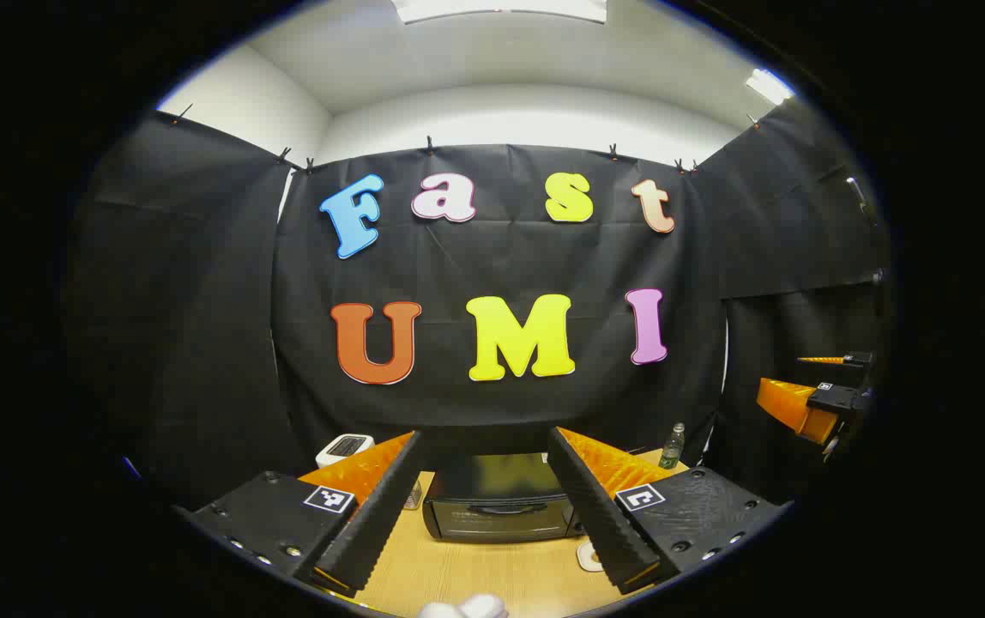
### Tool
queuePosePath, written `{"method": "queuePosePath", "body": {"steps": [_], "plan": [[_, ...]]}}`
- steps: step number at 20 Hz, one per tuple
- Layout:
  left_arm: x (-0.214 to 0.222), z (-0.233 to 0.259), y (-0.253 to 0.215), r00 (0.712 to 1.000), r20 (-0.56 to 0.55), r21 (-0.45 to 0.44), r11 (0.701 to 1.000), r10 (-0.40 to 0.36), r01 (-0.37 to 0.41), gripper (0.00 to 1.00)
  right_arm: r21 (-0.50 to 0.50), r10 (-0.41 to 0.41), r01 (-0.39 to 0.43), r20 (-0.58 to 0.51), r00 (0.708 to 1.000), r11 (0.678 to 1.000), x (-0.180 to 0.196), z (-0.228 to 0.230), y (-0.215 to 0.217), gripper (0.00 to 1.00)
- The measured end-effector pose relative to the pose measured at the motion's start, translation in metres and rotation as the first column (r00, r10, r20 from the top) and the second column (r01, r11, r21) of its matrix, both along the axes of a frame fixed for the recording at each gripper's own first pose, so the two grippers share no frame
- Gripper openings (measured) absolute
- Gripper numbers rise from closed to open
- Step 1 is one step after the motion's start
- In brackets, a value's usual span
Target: Open the electric oven with the left hand, put the food in, and close the electric oven.
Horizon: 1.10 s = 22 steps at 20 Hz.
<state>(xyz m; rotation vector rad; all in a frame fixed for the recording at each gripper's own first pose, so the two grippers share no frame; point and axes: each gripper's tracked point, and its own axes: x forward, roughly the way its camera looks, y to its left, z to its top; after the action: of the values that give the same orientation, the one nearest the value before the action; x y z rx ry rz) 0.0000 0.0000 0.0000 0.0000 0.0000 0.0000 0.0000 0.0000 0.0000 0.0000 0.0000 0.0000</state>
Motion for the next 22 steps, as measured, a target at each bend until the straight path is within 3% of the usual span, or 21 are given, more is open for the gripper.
{"method": "queuePosePath", "body": {"steps": [13,22], "plan": [[0.015,0.019,-0.003,0.999,0.038,0.001,1.0,-0.006,0.006,0.95,0.003,-0.018,0.018,0.012,1.0,1.0,0.015,0.01,-0.01,0.97],[0.03,-0.013,0.0,0.999,0.04,0.029,0.999,0.017,-0.018,0.95,0.017,-0.024,0.024,0.03,0.999,1.0,0.02,0.013,-0.016,1.0]]}}
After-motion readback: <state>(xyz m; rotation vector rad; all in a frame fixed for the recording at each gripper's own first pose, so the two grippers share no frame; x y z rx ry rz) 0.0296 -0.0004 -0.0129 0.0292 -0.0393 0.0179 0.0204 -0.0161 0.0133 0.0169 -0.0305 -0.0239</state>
